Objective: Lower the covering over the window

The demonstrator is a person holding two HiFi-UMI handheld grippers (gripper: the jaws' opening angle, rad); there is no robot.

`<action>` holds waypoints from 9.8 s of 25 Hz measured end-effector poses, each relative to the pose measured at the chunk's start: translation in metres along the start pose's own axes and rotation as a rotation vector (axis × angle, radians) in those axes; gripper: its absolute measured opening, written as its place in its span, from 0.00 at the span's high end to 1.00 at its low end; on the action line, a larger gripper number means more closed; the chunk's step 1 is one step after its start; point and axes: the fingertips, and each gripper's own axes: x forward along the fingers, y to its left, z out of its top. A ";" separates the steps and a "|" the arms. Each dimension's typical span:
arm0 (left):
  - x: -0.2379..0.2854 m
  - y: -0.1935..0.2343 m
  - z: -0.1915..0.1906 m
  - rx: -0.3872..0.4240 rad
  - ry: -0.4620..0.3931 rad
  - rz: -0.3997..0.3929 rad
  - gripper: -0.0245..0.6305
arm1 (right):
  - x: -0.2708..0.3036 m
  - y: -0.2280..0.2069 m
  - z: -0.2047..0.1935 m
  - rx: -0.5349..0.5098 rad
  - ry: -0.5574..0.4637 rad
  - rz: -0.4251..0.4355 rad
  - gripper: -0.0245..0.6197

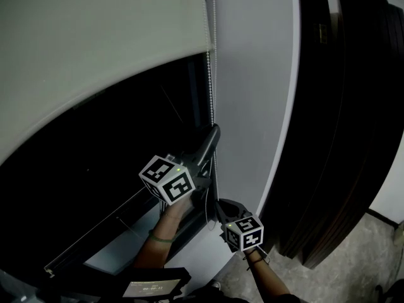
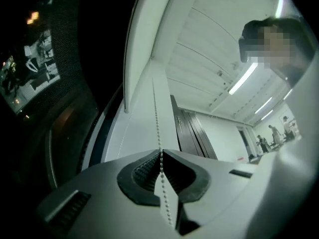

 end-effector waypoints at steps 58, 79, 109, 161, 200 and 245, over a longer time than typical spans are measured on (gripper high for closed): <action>-0.110 -0.024 -0.244 -0.291 0.282 0.174 0.94 | -0.014 0.012 0.363 -0.191 -0.512 0.188 0.93; -0.249 -0.077 -0.408 -0.488 0.782 0.191 0.93 | 0.017 -0.027 0.070 0.067 -0.138 0.091 0.93; 0.042 0.002 0.042 0.100 -0.013 -0.071 0.83 | 0.007 -0.007 0.057 0.027 -0.140 0.096 0.93; -0.123 -0.022 -0.238 -0.327 0.287 0.148 0.94 | -0.030 0.002 0.251 -0.145 -0.353 0.251 0.77; -0.127 -0.021 -0.230 -0.255 0.375 0.106 0.88 | 0.007 -0.031 0.011 -0.037 -0.041 0.063 0.94; -0.132 -0.018 -0.259 -0.311 0.302 0.157 0.95 | -0.040 -0.065 -0.071 0.197 0.051 -0.066 0.93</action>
